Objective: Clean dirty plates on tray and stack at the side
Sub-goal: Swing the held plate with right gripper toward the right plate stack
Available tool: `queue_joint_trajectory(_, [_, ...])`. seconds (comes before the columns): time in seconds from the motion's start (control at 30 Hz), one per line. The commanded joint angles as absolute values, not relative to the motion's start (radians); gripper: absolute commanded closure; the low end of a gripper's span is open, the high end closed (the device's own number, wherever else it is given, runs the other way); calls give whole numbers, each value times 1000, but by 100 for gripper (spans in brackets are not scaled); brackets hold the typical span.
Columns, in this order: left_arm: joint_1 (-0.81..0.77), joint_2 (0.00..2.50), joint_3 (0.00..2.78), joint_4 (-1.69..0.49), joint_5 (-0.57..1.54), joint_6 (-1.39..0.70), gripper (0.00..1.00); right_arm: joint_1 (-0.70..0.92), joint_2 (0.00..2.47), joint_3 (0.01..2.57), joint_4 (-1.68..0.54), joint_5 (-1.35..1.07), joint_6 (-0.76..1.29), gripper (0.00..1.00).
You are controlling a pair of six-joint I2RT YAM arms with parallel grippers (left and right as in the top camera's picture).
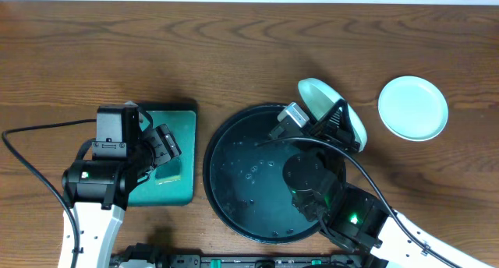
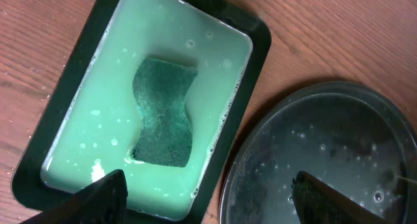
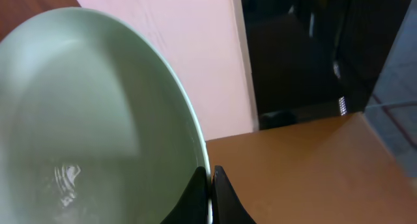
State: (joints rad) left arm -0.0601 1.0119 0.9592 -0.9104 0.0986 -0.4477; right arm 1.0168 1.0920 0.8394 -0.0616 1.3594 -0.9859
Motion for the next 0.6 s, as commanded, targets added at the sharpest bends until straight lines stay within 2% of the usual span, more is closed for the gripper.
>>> queue_joint_trajectory(0.0, [-64, 1012, 976, -912, 94, -449, 19, 1023, 1087, 862, -38, 1386, -1134, 99])
queue_joint_trajectory(0.2, [-64, 1012, 976, -912, 94, -449, 18, 1023, 1088, 862, 3, 1383, -1180, 99])
queue_joint_trajectory(0.3, [-64, 1012, 976, -912, 94, -449, 19, 1023, 1093, 862, 37, 1382, -1136, 99])
queue_joint_trajectory(0.43, [-64, 1012, 976, -911, 94, -449, 18, 1022, 1106, 862, -27, 1330, -716, 99])
queue_joint_trajectory(0.57, [-64, 1012, 976, -913, 94, -449, 18, 994, 1129, 861, -326, 968, -191, 99])
